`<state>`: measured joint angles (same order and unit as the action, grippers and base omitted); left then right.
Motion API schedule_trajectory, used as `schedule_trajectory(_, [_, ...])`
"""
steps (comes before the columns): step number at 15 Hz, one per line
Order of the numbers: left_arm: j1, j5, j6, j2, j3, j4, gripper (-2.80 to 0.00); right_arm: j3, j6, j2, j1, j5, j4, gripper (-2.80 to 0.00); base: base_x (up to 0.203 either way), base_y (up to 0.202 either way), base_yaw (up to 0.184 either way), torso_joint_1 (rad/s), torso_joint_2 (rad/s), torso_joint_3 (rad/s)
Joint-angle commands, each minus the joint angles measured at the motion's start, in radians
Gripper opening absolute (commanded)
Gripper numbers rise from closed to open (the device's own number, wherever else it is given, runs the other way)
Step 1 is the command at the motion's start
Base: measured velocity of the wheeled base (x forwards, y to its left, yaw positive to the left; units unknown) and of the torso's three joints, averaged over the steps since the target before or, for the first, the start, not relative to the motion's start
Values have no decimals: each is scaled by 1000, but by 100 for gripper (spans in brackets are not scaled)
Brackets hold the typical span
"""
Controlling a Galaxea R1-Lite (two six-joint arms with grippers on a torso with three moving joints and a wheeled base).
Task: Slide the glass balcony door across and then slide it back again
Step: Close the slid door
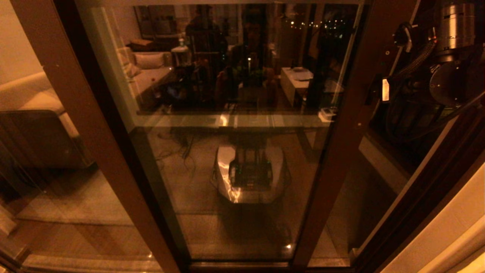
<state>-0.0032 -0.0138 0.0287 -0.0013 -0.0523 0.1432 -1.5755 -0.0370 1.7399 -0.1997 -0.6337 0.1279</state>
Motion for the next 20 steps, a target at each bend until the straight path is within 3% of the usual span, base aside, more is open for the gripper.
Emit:
schedule_trajectory(1, [0, 0, 0, -2, 0, 1, -280, 4, -3, -13, 5, 2, -2, 0, 0, 0, 0, 0, 0, 0])
schedule_trajectory(10, [0, 0, 0, 0, 0, 1, -280, 109, 11, -94, -8, 3, -2, 0, 0, 0, 0, 3, 0, 0])
schedule_trajectory(20, [0, 0, 0, 0, 0, 1, -280, 124, 31, -75, -40, 14, -40, 0, 0, 0, 0, 0, 0, 0])
